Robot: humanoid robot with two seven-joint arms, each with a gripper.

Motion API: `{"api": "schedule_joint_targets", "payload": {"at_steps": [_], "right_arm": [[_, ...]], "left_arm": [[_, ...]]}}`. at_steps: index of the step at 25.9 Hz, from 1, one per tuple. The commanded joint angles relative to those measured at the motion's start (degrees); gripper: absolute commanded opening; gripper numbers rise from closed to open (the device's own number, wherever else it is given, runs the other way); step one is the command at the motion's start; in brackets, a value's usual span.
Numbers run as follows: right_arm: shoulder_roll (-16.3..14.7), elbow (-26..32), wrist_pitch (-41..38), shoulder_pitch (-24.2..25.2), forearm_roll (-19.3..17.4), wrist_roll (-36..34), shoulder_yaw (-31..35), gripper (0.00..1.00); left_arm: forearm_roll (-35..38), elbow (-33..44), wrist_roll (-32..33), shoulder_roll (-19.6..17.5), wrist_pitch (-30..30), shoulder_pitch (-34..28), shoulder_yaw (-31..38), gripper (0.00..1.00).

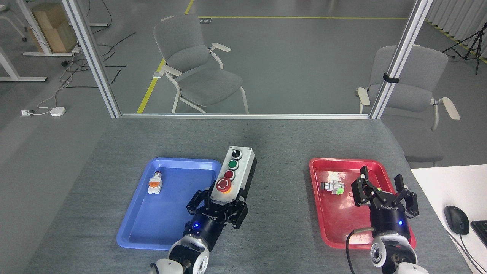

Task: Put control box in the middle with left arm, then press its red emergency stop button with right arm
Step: 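Lift the box with the left gripper and carry it toward the table middle, then lower the box between the trays and open the left gripper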

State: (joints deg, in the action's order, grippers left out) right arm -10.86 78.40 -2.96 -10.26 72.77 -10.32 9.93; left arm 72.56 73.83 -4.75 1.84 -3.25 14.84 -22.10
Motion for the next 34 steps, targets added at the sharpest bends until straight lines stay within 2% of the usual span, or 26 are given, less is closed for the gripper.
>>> {"api": "schedule_joint_targets", "payload": {"at_steps": [1, 4, 9, 13, 17, 26, 27, 29, 30, 31, 34], "right_arm": [[0.0, 0.0, 0.0, 0.2, 0.0, 0.0, 0.0, 0.99], [0.0, 0.0, 0.0, 0.2, 0.0, 0.0, 0.0, 0.99], [-0.2, 0.0, 0.0, 0.2, 0.0, 0.0, 0.0, 0.99], [-0.6, 0.0, 0.0, 0.2, 0.0, 0.0, 0.0, 0.99], [-0.7, -0.2, 0.0, 0.2, 0.0, 0.0, 0.0, 0.99], [-0.7, -1.1, -0.3, 0.3, 0.0, 0.0, -0.1, 0.99], [-0.7, -1.1, -0.3, 0.3, 0.0, 0.0, -0.2, 0.99], [-0.7, -1.1, -0.3, 0.3, 0.0, 0.0, -0.2, 0.99], [-0.7, -1.1, -0.3, 0.3, 0.0, 0.0, -0.2, 0.99], [-0.7, -1.1, -0.2, 0.3, 0.0, 0.0, -0.2, 0.99], [-0.8, -1.1, -0.1, 0.4, -0.1, 0.0, -0.3, 0.99]], "left_arm": [[3.3, -5.9, 1.9, 3.9, 3.5, 3.4, -5.1, 0.0], [4.1, -12.5, 1.5, 6.2, 4.5, 6.2, -6.3, 0.0], [3.6, -17.4, 1.3, 6.2, 8.3, 8.8, -12.3, 0.0], [2.9, -21.9, 1.8, 6.2, 8.5, 9.7, -16.1, 0.0], [2.9, -24.3, 1.9, 6.2, 8.3, 10.0, -20.0, 0.0], [2.8, -24.8, 2.1, 6.2, 8.3, 10.5, -20.4, 0.0], [2.8, -24.8, 2.1, 6.2, 8.5, 10.5, -20.4, 0.12], [2.8, -25.0, 2.1, 6.2, 9.1, 10.5, -20.3, 0.79], [2.8, -24.8, 2.1, 6.2, 9.7, 10.5, -20.3, 0.9], [2.8, -24.6, 2.0, 6.2, 10.1, 10.5, -20.4, 0.95], [2.8, -23.4, 1.8, 6.1, 9.3, 9.9, -20.3, 0.98]]}}
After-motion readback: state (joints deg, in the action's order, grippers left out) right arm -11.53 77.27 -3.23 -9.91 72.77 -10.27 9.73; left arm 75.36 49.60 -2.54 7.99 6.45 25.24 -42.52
